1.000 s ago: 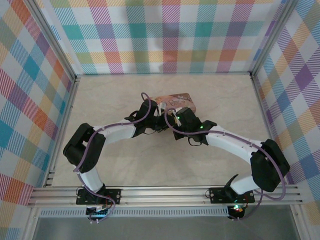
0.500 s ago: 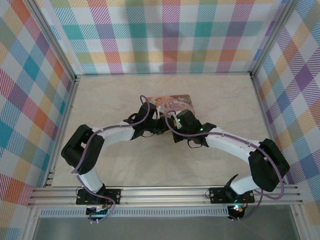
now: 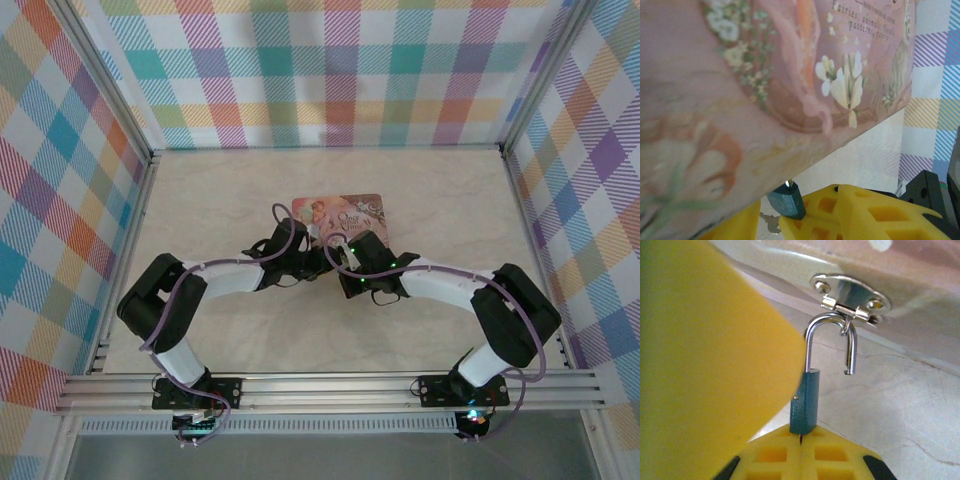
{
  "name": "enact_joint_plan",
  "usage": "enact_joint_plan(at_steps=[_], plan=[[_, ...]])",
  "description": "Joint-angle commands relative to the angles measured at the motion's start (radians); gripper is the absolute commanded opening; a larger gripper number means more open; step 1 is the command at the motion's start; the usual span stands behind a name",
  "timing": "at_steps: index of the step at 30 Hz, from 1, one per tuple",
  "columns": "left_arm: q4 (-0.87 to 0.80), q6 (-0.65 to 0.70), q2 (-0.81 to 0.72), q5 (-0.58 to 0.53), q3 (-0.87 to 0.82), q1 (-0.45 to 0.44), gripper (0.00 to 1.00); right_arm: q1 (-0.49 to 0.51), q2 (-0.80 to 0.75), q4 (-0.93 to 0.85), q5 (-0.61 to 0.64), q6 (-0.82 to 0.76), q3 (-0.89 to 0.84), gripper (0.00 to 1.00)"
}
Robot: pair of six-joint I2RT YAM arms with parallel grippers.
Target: Unlock the padlock with the key
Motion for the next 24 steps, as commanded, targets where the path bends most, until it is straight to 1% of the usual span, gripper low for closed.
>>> enact_joint_plan(at_steps=[1, 9, 14, 16, 18, 21, 24], plan=[[-0.017, 0.006, -0.072, -0.038, -0.025, -0.004, 0.45, 0.004, -0.004, 0.049, -0.022, 0.001, -0.018, 0.00], [-0.151, 0.074, -0.200, -0.129, -0.032, -0.003, 0.49, 0.004, -0.018, 0.039, 0.000, -0.017, -0.027, 0.00], [-0.230, 0.104, -0.286, -0.219, -0.040, 0.009, 0.53, 0.004, -0.021, 0.034, 0.005, -0.023, -0.025, 0.00], [-0.265, 0.117, -0.323, -0.264, -0.040, 0.014, 0.55, 0.004, -0.026, 0.030, 0.010, -0.019, -0.026, 0.15], [-0.300, 0.132, -0.362, -0.322, -0.038, 0.019, 0.59, 0.004, -0.039, 0.025, 0.016, -0.014, -0.028, 0.27], [-0.359, 0.158, -0.397, -0.405, -0.019, 0.031, 0.65, 0.002, -0.072, 0.011, 0.042, -0.008, -0.036, 0.37], [-0.376, 0.178, -0.392, -0.430, 0.005, 0.057, 0.67, 0.001, -0.109, -0.011, 0.066, -0.001, -0.043, 0.40]])
